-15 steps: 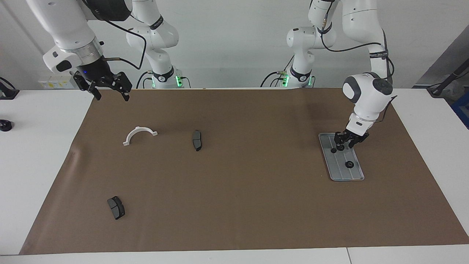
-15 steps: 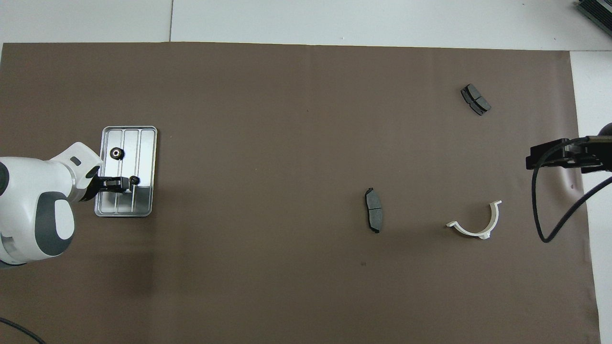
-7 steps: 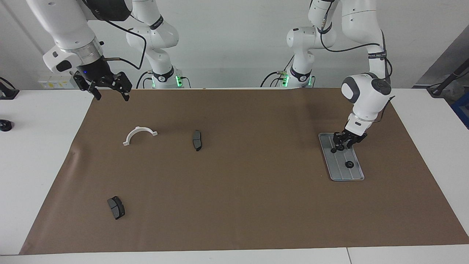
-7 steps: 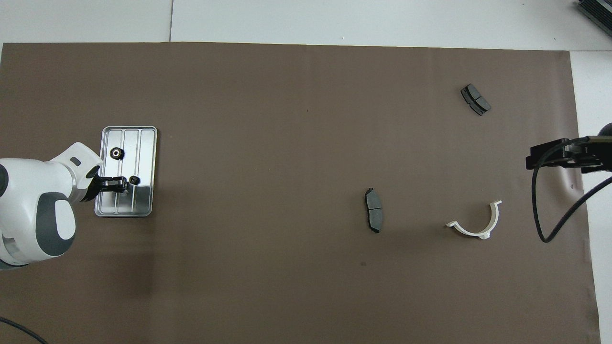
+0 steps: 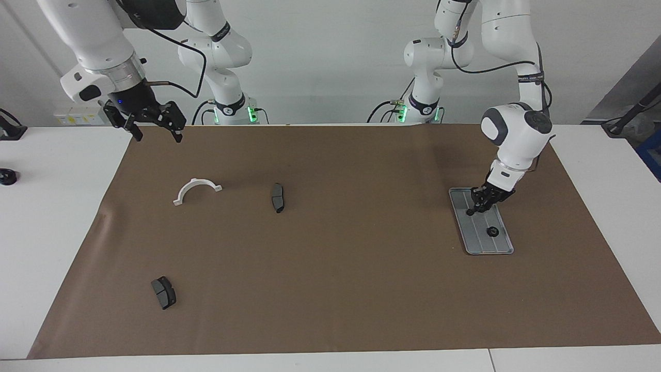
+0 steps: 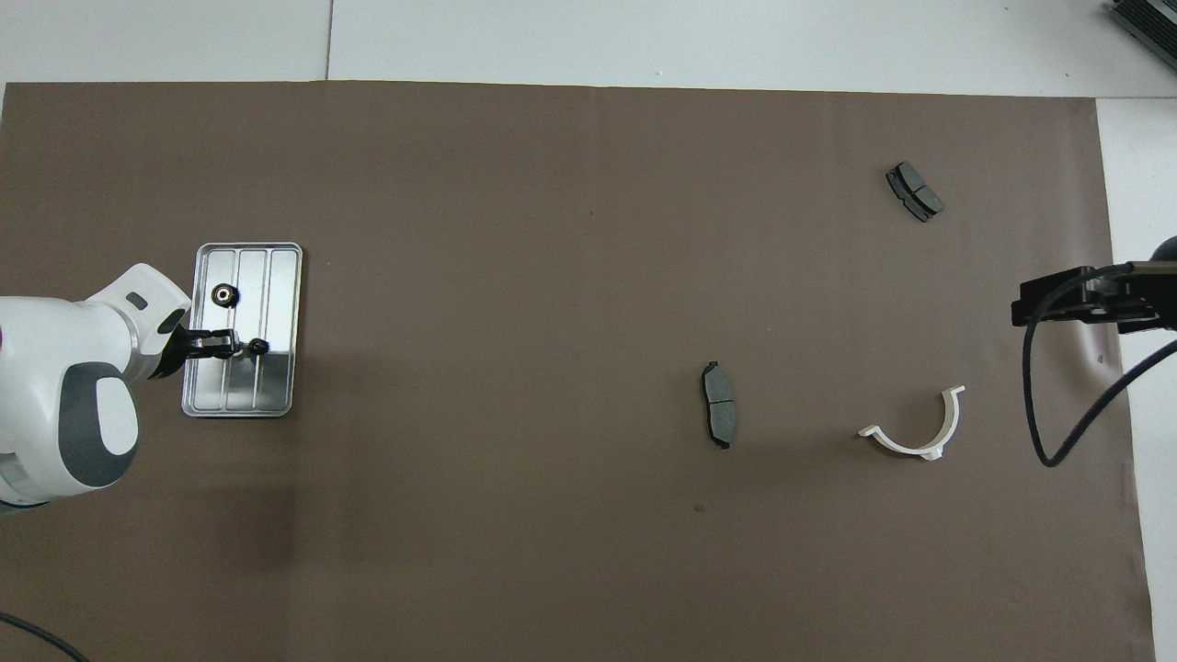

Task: Place bearing gear from tray to pile
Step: 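Carry the ring to the table center and release it with the left gripper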

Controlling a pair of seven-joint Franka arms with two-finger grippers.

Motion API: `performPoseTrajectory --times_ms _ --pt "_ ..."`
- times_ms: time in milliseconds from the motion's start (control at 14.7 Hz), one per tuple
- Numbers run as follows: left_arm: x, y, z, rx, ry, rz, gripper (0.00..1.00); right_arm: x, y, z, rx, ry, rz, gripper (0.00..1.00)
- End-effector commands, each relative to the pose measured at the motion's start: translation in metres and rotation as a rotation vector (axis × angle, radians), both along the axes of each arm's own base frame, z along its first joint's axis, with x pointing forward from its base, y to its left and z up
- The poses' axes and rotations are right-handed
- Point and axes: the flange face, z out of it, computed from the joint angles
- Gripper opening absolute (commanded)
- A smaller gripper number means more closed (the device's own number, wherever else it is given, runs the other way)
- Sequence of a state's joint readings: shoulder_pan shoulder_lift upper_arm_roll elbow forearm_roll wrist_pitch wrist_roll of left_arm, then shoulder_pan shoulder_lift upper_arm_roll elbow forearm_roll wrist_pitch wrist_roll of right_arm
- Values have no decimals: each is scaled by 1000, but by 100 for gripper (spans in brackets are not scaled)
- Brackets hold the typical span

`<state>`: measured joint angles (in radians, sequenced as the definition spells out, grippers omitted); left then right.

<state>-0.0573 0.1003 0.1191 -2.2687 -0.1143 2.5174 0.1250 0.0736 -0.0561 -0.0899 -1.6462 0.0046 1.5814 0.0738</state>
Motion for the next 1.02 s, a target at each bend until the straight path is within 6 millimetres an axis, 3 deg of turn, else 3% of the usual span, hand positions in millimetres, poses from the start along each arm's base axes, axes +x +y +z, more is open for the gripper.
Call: performPoseTrajectory --times_ms 0,409,954 --pt "26 -36 50 -22 -14 -66 0 -4 0 3 18 2 1 100" --pt "39 -174 74 -40 -100 -141 0 -4 0 3 18 2 1 100" --pt "29 -365 48 -92 -91 -113 0 -4 0 3 16 2 1 100"
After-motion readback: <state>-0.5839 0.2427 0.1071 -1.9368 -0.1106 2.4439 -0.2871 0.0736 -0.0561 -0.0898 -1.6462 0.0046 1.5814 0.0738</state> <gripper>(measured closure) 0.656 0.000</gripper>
